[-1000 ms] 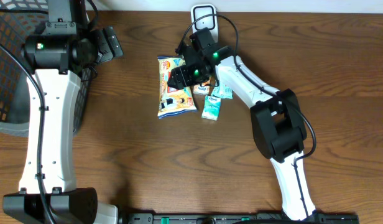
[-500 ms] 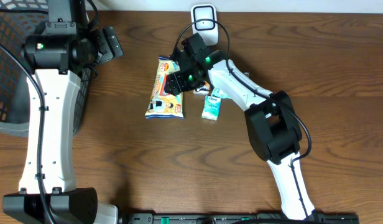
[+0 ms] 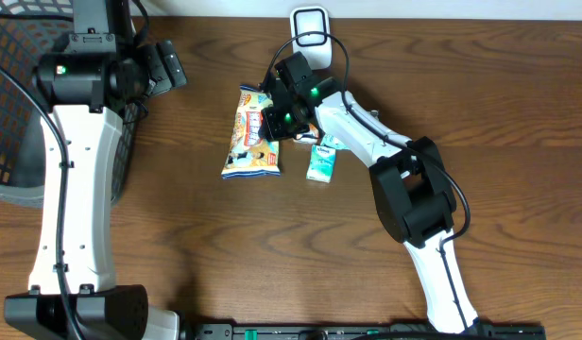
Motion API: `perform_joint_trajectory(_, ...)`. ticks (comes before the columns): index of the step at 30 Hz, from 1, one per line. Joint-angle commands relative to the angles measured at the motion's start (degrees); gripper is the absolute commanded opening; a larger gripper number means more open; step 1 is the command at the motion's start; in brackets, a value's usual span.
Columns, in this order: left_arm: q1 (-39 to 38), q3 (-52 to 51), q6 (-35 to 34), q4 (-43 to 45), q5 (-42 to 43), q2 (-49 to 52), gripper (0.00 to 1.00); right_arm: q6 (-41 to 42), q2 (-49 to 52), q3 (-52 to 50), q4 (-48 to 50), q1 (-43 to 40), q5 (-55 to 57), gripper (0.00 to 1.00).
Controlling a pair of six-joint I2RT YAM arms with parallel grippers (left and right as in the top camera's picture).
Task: Scan the item barcode
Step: 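Lift the snack bag and hold it to the scanner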
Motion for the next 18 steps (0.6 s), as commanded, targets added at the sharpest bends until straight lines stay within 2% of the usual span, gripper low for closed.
perform_joint_trajectory(1, -0.1, 0.2, -0.1, -0.2, -0.9, 0.0, 0.98, -2.8, -0.8, 0.7, -0.8, -1.6, 2.6, 0.01)
perform_joint_trajectory(3, -0.1, 0.2, -0.1, -0.2, -0.9, 0.0, 0.98, -4.7, -2.8, 1.2, -1.2, -3.0, 4.2, 0.01)
perform_joint_trajectory(7, -0.1, 0.2, -0.1, -0.2, -0.9, 0.0, 0.98, -8.9, -8.6, 1.2, -2.9, -5.3, 15.2, 0.01)
perform_joint_trajectory(10, -0.1, 0.2, -0.1, -0.2, -0.9, 0.0, 0.98, -12.1, -11.8, 1.2, -3.8, -5.7, 24.7, 0.01)
perform_joint_trajectory(11, -0.1, 0.2, -0.1, -0.2, -0.9, 0.0, 0.97, -13.5, -13.4, 1.2, -4.9, -5.7, 32.1, 0.01)
perform_joint_trajectory(18, -0.1, 0.2, -0.1, -0.2, -0.9, 0.0, 0.98, -16.4, -14.8, 1.2, -6.5, -5.7, 51.5, 0.02)
